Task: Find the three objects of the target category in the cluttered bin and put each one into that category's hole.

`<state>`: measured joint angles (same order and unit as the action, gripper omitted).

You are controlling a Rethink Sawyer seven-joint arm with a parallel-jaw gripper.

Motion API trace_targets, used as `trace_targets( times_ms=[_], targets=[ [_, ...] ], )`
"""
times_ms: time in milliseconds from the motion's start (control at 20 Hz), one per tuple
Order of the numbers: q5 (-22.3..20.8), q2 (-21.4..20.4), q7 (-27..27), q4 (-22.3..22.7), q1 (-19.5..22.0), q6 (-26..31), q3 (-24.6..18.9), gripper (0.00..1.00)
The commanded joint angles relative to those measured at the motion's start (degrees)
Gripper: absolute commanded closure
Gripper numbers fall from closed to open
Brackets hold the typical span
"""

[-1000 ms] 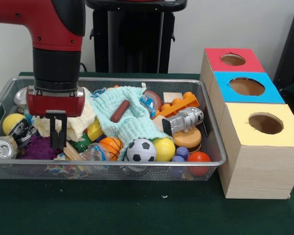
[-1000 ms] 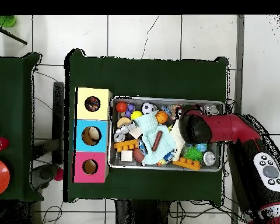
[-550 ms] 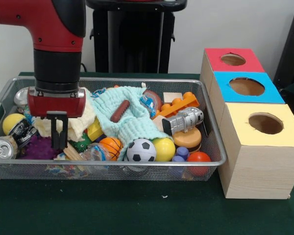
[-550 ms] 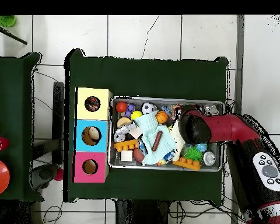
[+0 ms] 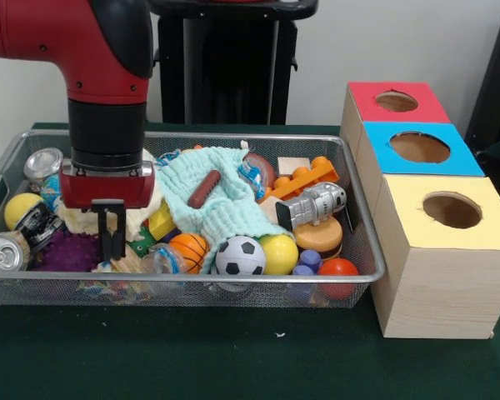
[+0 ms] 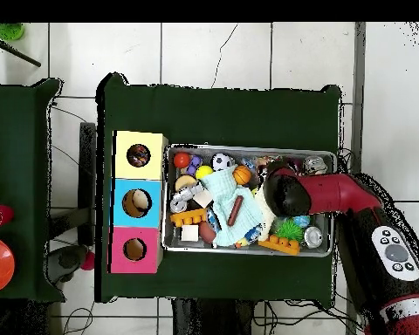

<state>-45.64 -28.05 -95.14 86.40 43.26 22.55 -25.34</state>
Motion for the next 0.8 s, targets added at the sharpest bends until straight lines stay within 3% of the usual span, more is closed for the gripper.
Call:
trace_targets(
  times_ms=[50,800],
  targets=[
    [-5.1,2.9,7.2,-1.6,-0.4,0.2,-0.4,1.0],
    [-6.2,1.8,11.5,-1.5,1.5,3.0,-2.2,1.0]
  ],
)
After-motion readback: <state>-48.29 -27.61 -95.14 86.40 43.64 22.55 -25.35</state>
